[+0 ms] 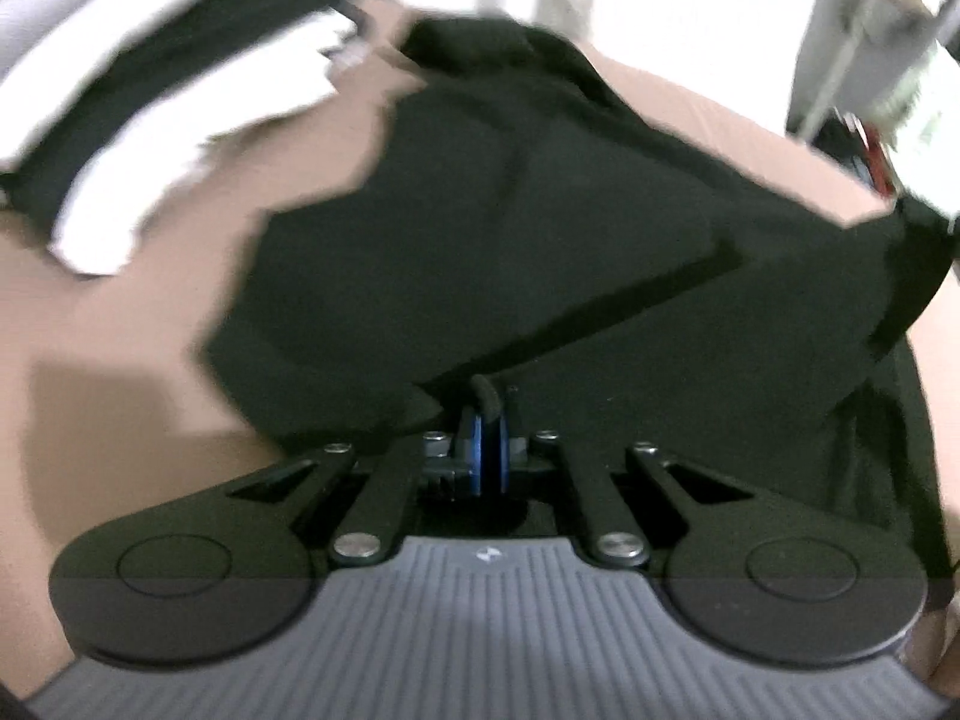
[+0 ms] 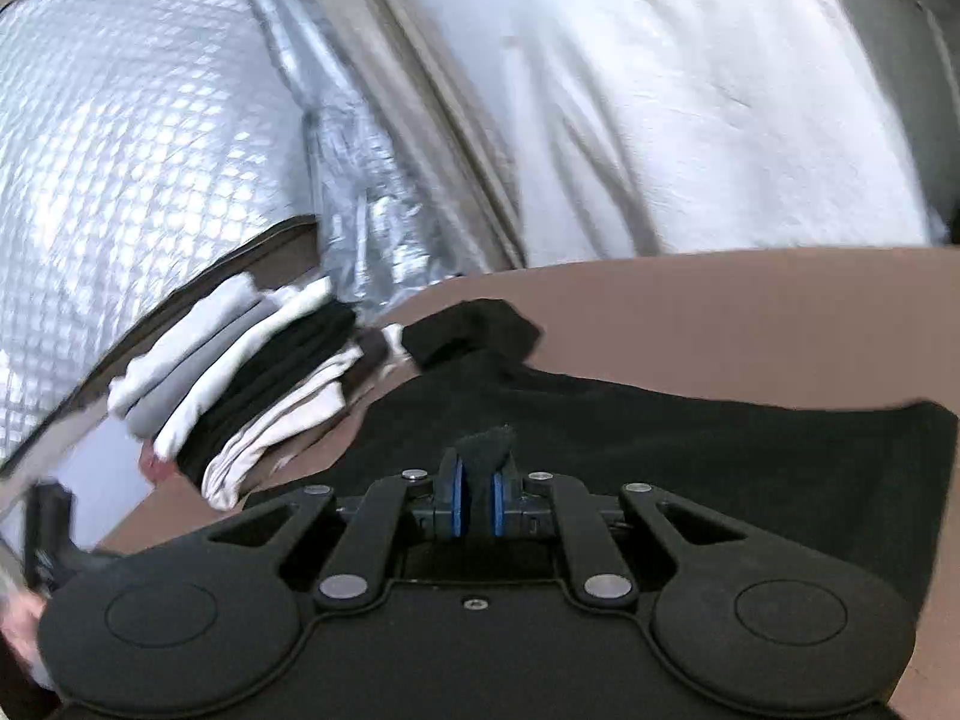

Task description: Fold clothes

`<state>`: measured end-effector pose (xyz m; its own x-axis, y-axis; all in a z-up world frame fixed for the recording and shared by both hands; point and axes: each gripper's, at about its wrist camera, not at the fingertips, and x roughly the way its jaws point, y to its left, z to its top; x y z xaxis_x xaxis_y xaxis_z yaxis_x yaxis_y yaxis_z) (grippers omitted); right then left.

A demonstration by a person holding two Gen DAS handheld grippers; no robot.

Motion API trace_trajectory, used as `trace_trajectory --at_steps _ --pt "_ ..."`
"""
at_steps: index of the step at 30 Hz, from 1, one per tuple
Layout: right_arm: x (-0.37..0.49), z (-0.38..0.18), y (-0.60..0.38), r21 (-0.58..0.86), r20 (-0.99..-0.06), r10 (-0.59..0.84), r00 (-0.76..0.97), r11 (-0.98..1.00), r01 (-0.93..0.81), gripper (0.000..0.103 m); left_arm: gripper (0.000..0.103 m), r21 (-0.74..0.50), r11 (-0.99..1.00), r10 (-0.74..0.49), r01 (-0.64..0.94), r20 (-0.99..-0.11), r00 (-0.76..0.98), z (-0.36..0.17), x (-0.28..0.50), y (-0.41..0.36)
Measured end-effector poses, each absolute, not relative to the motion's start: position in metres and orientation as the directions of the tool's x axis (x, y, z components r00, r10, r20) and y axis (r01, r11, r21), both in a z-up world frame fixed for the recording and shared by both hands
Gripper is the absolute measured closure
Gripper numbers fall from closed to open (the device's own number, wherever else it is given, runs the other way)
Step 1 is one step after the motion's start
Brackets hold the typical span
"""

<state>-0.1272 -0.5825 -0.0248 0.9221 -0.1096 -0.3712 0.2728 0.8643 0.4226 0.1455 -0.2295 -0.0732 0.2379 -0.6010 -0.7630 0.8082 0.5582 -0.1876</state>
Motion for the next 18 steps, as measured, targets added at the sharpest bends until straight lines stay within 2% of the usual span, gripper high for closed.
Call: trace_trajectory --at_steps 4,7,10,11,12,14,16,18 --pt "-0.076 0.001 -0.564 0.334 -0.368 -0.028 0.930 0.929 0.160 0.093 0.098 -0.186 0.640 -0.606 0.746 -0.720 0.340 -0.049 0.148 -0.180" --pt "-0.022 0.028 -0.550 0.249 -0.349 0.037 0.936 0.967 0.055 0.094 0.098 -0.282 0.689 -0.621 0.668 -0.705 0.343 -0.060 0.158 -0.144" --pt "0.045 0.040 -0.538 0.165 -0.374 0.050 0.926 0.986 0.014 0.095 0.098 -0.357 0.721 -0.625 0.594 -0.706 0.334 -0.079 0.174 -0.129" --pt "0.067 0.039 -0.536 0.147 -0.387 0.036 0.921 0.989 0.024 0.092 0.097 -0.370 0.730 -0.622 0.575 -0.707 0.336 -0.085 0.181 -0.130" --pt "0.088 0.034 -0.535 0.133 -0.409 -0.008 0.913 0.989 0.068 0.071 0.095 -0.363 0.756 -0.601 0.545 -0.715 0.358 -0.090 0.188 -0.133" --pt "0.122 0.017 -0.536 0.107 -0.480 -0.141 0.866 0.970 0.217 0.048 0.095 -0.341 0.796 -0.560 0.501 -0.729 0.394 -0.100 0.203 -0.137" --pt "0.137 0.003 -0.534 0.136 -0.542 -0.213 0.813 0.933 0.335 0.049 0.095 -0.330 0.819 -0.534 0.469 -0.736 0.415 -0.108 0.218 -0.137" --pt "0.123 -0.002 -0.522 0.259 -0.547 -0.153 0.823 0.904 0.341 0.048 0.095 -0.370 0.824 -0.544 0.430 -0.731 0.412 -0.114 0.232 -0.130"
